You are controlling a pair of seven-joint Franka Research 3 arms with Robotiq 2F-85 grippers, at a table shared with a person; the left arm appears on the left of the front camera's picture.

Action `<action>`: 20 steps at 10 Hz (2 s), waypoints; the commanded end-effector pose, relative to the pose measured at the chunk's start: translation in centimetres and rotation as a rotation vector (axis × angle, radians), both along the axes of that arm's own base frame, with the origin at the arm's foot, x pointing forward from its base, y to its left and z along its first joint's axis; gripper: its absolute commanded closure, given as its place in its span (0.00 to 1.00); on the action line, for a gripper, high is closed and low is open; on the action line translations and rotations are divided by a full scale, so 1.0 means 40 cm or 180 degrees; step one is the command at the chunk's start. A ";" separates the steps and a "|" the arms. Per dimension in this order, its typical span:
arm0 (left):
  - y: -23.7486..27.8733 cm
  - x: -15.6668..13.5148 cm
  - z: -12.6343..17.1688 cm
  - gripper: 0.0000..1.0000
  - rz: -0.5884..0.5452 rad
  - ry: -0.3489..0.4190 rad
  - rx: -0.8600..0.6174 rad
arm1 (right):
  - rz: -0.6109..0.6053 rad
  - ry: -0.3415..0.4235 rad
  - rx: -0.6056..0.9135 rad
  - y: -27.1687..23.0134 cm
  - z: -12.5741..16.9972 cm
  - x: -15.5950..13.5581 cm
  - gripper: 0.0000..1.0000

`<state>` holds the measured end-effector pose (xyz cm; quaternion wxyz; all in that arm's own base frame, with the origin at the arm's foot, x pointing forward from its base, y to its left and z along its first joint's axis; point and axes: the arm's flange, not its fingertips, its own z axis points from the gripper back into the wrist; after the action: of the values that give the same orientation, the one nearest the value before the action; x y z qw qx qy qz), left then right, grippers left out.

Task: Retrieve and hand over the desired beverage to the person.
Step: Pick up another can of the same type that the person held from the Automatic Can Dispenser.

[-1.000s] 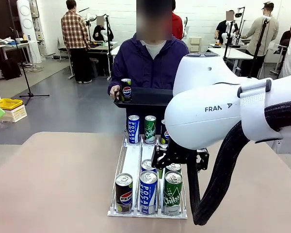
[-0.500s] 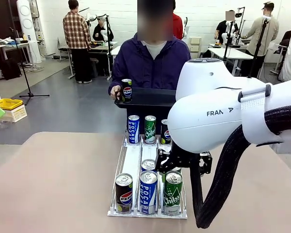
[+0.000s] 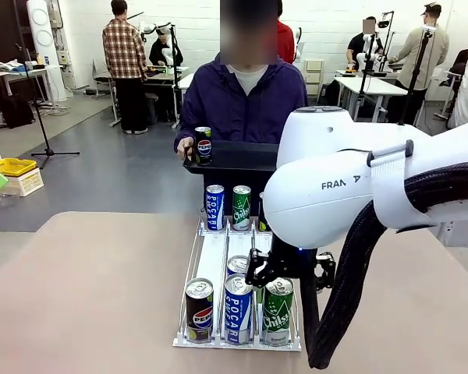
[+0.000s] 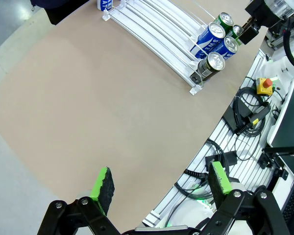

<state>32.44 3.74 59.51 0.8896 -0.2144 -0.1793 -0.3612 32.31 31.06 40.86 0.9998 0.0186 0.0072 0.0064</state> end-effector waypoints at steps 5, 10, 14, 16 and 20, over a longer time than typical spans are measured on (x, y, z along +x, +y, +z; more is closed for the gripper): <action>0.006 -0.001 0.002 0.00 -0.0047 -0.0010 -0.0020 | 0.0161 -0.0101 0.0068 0.004 0.000 0.007 1.00; 0.006 -0.001 0.002 0.00 -0.0047 -0.0010 -0.0020 | 0.0222 -0.0128 0.0068 0.006 0.001 0.003 1.00; 0.006 -0.001 0.002 0.00 -0.0047 -0.0010 -0.0020 | 0.0258 -0.0296 -0.0194 0.001 0.217 -0.083 1.00; 0.006 -0.001 0.002 0.00 -0.0047 -0.0010 -0.0020 | 0.0075 -0.0390 -0.0290 -0.013 0.405 -0.083 1.00; 0.006 -0.001 0.002 0.00 -0.0047 -0.0010 -0.0020 | -0.0039 -0.0669 -0.0124 -0.009 0.674 -0.065 1.00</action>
<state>32.44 3.75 59.52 0.8897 -0.2145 -0.1793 -0.3611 28.34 29.50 67.08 0.9958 0.0060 -0.0897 0.0142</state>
